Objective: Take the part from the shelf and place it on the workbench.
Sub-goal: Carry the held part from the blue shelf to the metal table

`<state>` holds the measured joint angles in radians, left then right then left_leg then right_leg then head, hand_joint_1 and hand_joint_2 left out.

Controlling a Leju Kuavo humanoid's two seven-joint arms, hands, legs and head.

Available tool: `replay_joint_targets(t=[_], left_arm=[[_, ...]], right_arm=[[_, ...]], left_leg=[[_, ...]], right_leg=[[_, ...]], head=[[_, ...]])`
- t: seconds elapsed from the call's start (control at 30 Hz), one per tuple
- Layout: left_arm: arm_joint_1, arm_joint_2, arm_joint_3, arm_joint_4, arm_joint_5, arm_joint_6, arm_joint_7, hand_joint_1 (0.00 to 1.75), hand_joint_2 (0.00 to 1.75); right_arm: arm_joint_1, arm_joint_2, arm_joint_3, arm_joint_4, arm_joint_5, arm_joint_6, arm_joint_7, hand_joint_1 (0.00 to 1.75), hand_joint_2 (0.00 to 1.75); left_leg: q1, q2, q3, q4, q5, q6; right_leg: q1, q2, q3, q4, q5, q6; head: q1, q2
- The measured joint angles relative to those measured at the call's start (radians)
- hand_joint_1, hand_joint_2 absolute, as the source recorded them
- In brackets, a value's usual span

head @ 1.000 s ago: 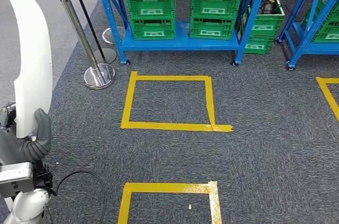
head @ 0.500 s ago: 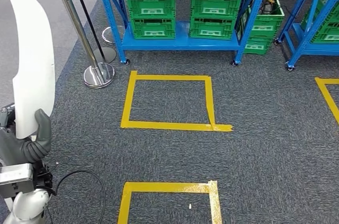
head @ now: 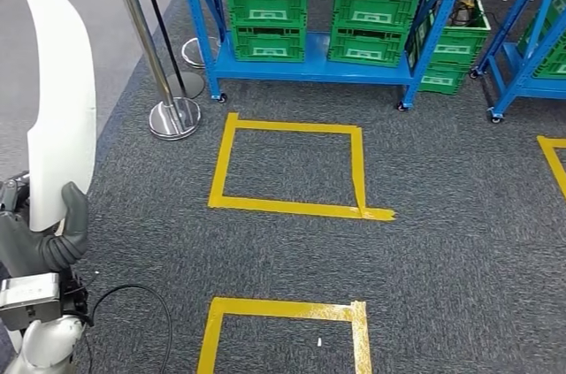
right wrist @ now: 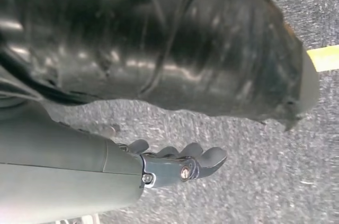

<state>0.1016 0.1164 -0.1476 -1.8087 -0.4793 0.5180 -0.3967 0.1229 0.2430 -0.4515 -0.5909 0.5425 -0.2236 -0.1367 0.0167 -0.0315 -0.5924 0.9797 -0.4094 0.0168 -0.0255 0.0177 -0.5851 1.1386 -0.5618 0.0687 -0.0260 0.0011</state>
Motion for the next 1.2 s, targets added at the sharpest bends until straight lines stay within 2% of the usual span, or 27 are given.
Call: replay_joint_targets(t=[0.03,0.07,0.1,0.13,0.17,0.23,0.3,0.37,0.4,0.43,0.47,0.5,0.57,0.6,0.63,0.87,0.97,1.03,1.13,1.2], left_arm=[[-0.001,-0.001,0.000,0.000,-0.001,0.000,0.000,1.75,1.75],[-0.001,-0.001,0.000,0.000,-0.002,0.000,0.000,1.75,1.75],[-0.001,-0.002,0.000,-0.001,-0.005,0.001,0.000,1.75,1.75],[0.000,-0.002,0.000,-0.001,-0.008,0.001,0.000,1.75,1.75],[0.001,-0.002,0.000,-0.001,-0.011,0.002,0.000,1.75,1.75],[0.004,-0.001,0.000,-0.001,-0.017,0.004,0.000,1.75,1.75],[0.005,0.001,0.000,-0.001,-0.022,0.005,0.001,1.75,1.75],[0.007,0.002,0.000,-0.001,-0.028,0.005,0.002,1.75,1.75],[0.009,0.002,0.001,-0.001,-0.030,0.006,0.003,1.75,1.75],[0.010,0.003,0.001,-0.001,-0.032,0.006,0.004,1.75,1.75],[0.011,0.003,0.001,-0.001,-0.033,0.006,0.004,1.75,1.75],[0.011,0.004,0.001,-0.001,-0.033,0.006,0.005,1.75,1.75],[0.010,0.005,0.001,-0.002,-0.034,0.006,0.004,1.75,1.75],[0.009,0.005,0.000,-0.002,-0.034,0.006,0.004,1.75,1.75],[0.009,0.005,0.000,-0.003,-0.035,0.007,0.004,1.75,1.75],[0.012,0.007,0.001,-0.004,-0.036,0.007,0.004,1.75,1.75],[0.012,0.007,0.002,-0.004,-0.038,0.008,0.004,1.75,1.75],[0.013,0.007,0.002,-0.005,-0.040,0.008,0.004,1.75,1.75],[0.012,0.006,0.002,-0.006,-0.042,0.010,0.004,1.75,1.75],[0.011,0.006,0.002,-0.006,-0.043,0.010,0.004,1.75,1.75]], right_arm=[[0.001,0.000,0.002,-0.002,0.000,0.000,0.002,0.00,0.00],[0.002,0.000,0.004,-0.004,0.000,0.000,0.004,0.00,0.00],[0.003,0.000,0.005,-0.006,0.000,0.000,0.008,0.00,0.00],[0.005,0.000,0.007,-0.009,0.000,0.000,0.011,0.00,0.00],[0.008,0.000,0.008,-0.013,0.000,0.000,0.013,0.00,0.00],[0.012,0.001,0.009,-0.022,0.000,0.000,0.015,0.00,0.00],[0.016,0.001,0.011,-0.030,0.002,0.000,0.018,0.00,0.00],[0.021,0.001,0.012,-0.034,0.003,0.000,0.022,0.00,0.00],[0.022,0.001,0.012,-0.036,0.003,0.000,0.024,0.00,0.00],[0.023,0.001,0.012,-0.037,0.003,0.000,0.025,0.00,0.00],[0.022,0.001,0.012,-0.038,0.003,0.000,0.026,0.00,0.00],[0.022,0.001,0.013,-0.040,0.004,0.000,0.025,0.00,0.00],[0.020,0.002,0.014,-0.043,0.004,0.000,0.025,0.00,0.00],[0.020,0.003,0.014,-0.044,0.004,0.000,0.024,0.00,0.00],[0.020,0.003,0.014,-0.045,0.004,0.000,0.024,0.00,0.00],[0.020,0.005,0.015,-0.045,0.004,0.001,0.024,0.00,0.00],[0.020,0.005,0.016,-0.049,0.004,0.001,0.024,0.00,0.00],[0.019,0.005,0.016,-0.051,0.004,0.001,0.024,0.00,0.00],[0.018,0.005,0.016,-0.052,0.004,0.001,0.024,0.00,0.00],[0.019,0.005,0.016,-0.053,0.004,0.002,0.026,0.00,0.00]], left_leg=[[0.001,-0.009,-0.006,0.010,-0.002,-0.008],[0.001,-0.017,-0.013,0.020,-0.003,-0.016],[0.000,-0.026,-0.019,0.026,-0.003,-0.023],[0.000,-0.035,-0.023,0.029,-0.001,-0.030],[0.002,-0.043,-0.026,0.029,0.002,-0.036],[0.004,-0.032,-0.036,0.047,-0.011,-0.044],[0.002,0.002,-0.074,0.140,-0.070,-0.049],[0.002,0.018,-0.126,0.276,-0.136,-0.050],[0.002,0.019,-0.140,0.318,-0.150,-0.050],[0.002,0.020,-0.135,0.321,-0.144,-0.047],[0.000,0.023,-0.113,0.286,-0.122,-0.042],[-0.003,0.035,-0.075,0.221,-0.091,-0.034],[-0.017,0.079,-0.007,0.095,-0.055,-0.014],[-0.023,0.096,0.010,0.059,-0.050,-0.007],[-0.027,0.104,0.014,0.049,-0.054,-0.004],[-0.031,0.080,0.007,0.045,-0.052,0.000],[-0.026,0.067,0.012,0.032,-0.046,0.007],[-0.021,0.064,0.015,0.025,-0.041,0.010],[-0.018,0.055,0.017,0.020,-0.037,0.014],[-0.017,0.048,0.015,0.020,-0.036,0.018]], right_leg=[[-0.004,0.022,0.034,-0.064,0.019,0.002],[-0.007,0.039,0.057,-0.108,0.029,-0.002],[-0.008,0.051,0.067,-0.127,0.027,-0.008],[-0.005,0.049,0.068,-0.126,0.023,-0.018],[-0.005,0.037,0.068,-0.123,0.025,-0.029],[-0.004,0.015,0.072,-0.123,0.031,-0.045],[-0.001,-0.008,0.073,-0.123,0.036,-0.057],[0.005,-0.033,0.069,-0.123,0.036,-0.062],[0.007,-0.045,0.067,-0.123,0.036,-0.063],[0.010,-0.056,0.067,-0.123,0.036,-0.064],[0.012,-0.067,0.068,-0.123,0.035,-0.065],[0.014,-0.076,0.070,-0.123,0.034,-0.065],[0.020,-0.095,0.072,-0.123,0.030,-0.062],[0.022,-0.104,0.073,-0.123,0.029,-0.059],[0.023,-0.110,0.072,-0.124,0.029,-0.056],[0.023,-0.133,0.076,-0.128,0.028,-0.044],[0.024,-0.140,0.080,-0.131,0.024,-0.036],[0.022,-0.126,0.076,-0.127,0.018,-0.032],[0.019,-0.067,0.061,-0.094,-0.007,-0.027],[0.018,-0.044,0.041,-0.051,-0.031,-0.025]], head=[[0.001,0.000],[0.000,0.000],[-0.001,0.000],[-0.002,0.000],[-0.004,0.000],[-0.006,0.000],[-0.013,0.000],[-0.016,0.000],[-0.016,0.000],[-0.016,0.000],[-0.016,0.000],[-0.016,0.000],[-0.016,0.000],[-0.016,0.000],[-0.016,0.000],[-0.016,0.000],[-0.016,0.000],[-0.015,0.000],[-0.013,0.000],[-0.011,0.000]])
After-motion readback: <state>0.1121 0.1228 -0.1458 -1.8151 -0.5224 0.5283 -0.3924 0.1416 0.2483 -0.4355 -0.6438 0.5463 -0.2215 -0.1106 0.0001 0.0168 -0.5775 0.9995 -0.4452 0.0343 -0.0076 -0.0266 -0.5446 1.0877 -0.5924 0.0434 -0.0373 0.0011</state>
